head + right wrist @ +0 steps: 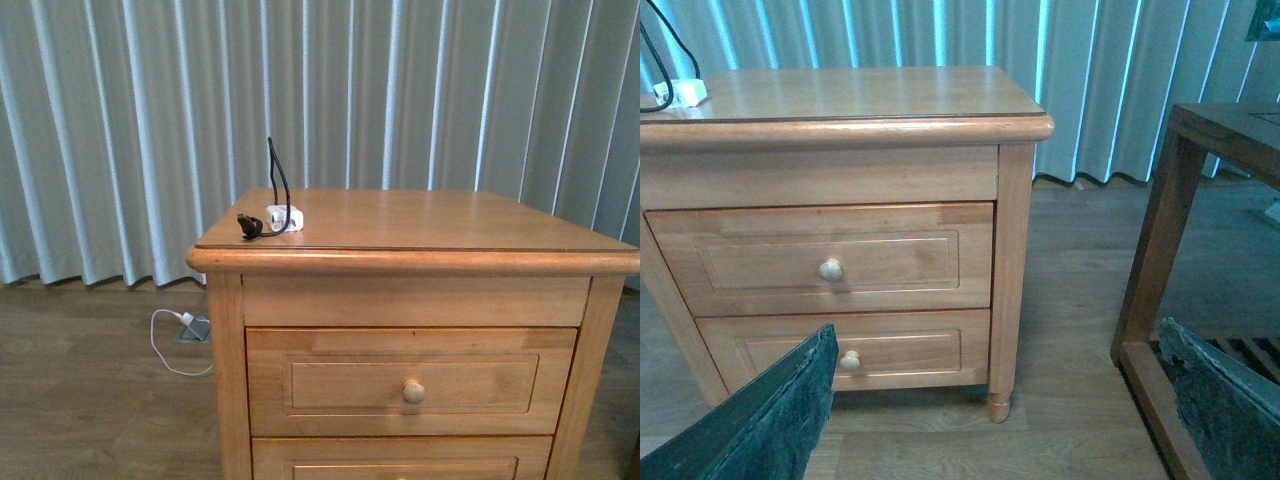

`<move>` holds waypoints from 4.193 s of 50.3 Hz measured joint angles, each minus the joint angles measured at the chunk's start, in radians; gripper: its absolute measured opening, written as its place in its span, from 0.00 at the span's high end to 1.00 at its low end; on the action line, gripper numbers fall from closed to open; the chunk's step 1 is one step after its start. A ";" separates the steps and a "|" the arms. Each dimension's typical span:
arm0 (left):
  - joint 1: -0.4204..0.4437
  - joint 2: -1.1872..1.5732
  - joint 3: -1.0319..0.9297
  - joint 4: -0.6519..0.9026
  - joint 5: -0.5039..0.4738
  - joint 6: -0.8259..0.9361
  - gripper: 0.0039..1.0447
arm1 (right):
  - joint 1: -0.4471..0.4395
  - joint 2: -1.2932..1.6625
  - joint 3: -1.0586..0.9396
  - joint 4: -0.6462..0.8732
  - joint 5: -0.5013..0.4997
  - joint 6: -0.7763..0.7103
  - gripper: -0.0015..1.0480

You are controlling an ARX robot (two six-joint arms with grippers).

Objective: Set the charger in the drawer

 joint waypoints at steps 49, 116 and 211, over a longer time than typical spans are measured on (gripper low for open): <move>0.000 0.000 0.000 0.000 0.000 0.000 0.06 | -0.022 0.122 0.031 -0.051 -0.184 -0.105 0.08; 0.000 0.000 0.000 0.000 0.000 0.000 0.06 | 0.429 2.151 1.060 0.637 0.262 0.097 0.08; 0.000 0.000 0.000 0.000 0.000 0.000 0.06 | 0.375 2.287 1.190 0.621 0.243 0.077 0.79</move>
